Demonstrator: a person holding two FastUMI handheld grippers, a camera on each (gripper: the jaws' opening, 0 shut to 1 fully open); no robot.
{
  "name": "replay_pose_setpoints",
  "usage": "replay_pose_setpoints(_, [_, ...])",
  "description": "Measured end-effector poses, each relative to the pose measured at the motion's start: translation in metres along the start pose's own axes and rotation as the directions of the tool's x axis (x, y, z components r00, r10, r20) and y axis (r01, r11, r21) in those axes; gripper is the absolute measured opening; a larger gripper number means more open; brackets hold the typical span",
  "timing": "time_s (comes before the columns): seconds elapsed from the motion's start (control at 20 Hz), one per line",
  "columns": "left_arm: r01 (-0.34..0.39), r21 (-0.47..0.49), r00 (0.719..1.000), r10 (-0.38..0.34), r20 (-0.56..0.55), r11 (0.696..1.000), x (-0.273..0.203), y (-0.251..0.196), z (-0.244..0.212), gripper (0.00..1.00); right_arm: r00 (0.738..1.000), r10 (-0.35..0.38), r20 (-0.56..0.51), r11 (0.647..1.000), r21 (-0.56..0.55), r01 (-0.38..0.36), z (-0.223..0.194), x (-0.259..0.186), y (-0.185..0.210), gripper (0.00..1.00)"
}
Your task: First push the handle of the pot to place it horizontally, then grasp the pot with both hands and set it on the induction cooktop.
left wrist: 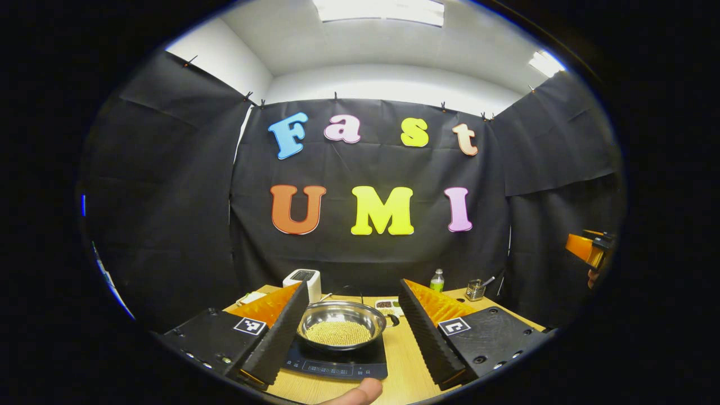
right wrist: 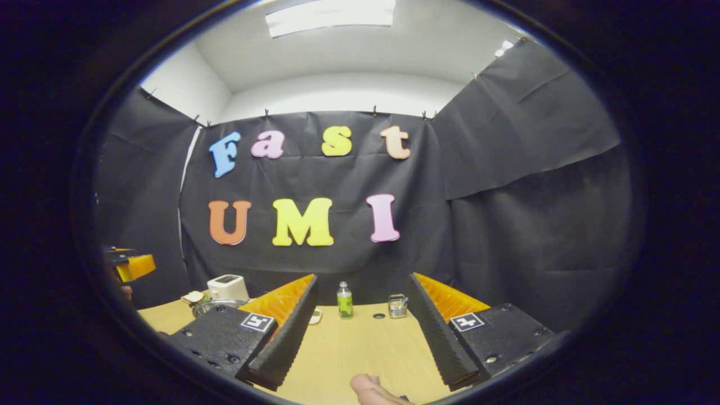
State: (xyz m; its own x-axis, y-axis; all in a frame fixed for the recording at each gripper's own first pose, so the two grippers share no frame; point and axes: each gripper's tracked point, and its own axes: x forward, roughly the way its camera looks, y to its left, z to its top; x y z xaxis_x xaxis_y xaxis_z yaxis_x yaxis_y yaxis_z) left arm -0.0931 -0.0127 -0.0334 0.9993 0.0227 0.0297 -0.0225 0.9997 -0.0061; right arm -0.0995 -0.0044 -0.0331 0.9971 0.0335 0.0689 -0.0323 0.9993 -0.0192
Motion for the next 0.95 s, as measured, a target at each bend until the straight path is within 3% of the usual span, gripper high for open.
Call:
replay_pose_setpoints(0.4, [-0.028,0.043,1.0,0.028,0.008,0.999,-0.006,0.006,0.002,0.95,1.0,-0.004,-0.005,1.0,-0.001,0.004,-0.006,-0.003,0.001,0.96])
replay_pose_setpoints(0.5, [-0.017,0.039,1.0,0.016,0.009,0.999,-0.008,0.005,0.003,0.84,1.0,-0.008,-0.014,1.0,0.004,0.008,-0.009,-0.001,0.0,0.96])
replay_pose_setpoints(0.55, [-0.011,0.037,1.0,0.011,0.01,0.999,-0.008,0.003,0.004,0.95,1.0,-0.007,-0.021,1.0,0.002,0.007,-0.011,-0.001,0.0,0.96])
replay_pose_setpoints(0.6, [-0.009,0.036,1.0,0.009,0.01,0.999,-0.009,0.003,0.003,0.84,1.0,-0.008,-0.027,1.0,0.0,0.008,-0.013,0.002,0.0,0.96])
replay_pose_setpoints(0.65, [-0.01,0.037,1.0,0.009,0.013,0.999,-0.01,0.004,0.004,0.84,0.999,-0.009,-0.032,1.0,0.0,0.009,-0.014,0.003,-0.001,0.96])
replay_pose_setpoints(0.7, [-0.01,0.04,1.0,0.01,0.016,0.999,-0.01,0.004,0.005,0.95,0.999,-0.01,-0.036,1.0,0.002,0.01,-0.016,0.003,-0.001,0.99])
replay_pose_setpoints(0.75, [-0.011,0.043,1.0,0.01,0.017,0.999,-0.01,0.003,0.006,0.95,0.999,-0.009,-0.039,1.0,0.004,0.009,-0.015,0.004,-0.001,0.97])
replay_pose_setpoints(0.8, [-0.011,0.047,1.0,0.01,0.019,0.999,-0.01,0.003,0.006,0.84,0.999,-0.006,-0.038,1.0,0.004,0.006,-0.015,0.005,-0.001,0.96])
replay_pose_setpoints(0.85, [-0.01,0.051,1.0,0.009,0.023,0.999,-0.011,0.004,0.007,0.95,0.999,0.0,-0.034,1.0,0.001,0.001,-0.014,0.006,-0.001,0.97])
replay_pose_setpoints(0.9, [-0.01,0.054,1.0,0.008,0.025,0.999,-0.01,0.003,0.007,0.84,1.0,0.007,-0.029,1.0,0.002,-0.007,-0.013,0.006,0.0,0.97])
replay_pose_setpoints(0.95, [-0.01,0.056,1.0,0.009,0.027,0.998,-0.011,0.004,0.007,0.84,1.0,0.011,-0.027,1.0,0.004,-0.011,-0.013,0.007,0.001,0.97])
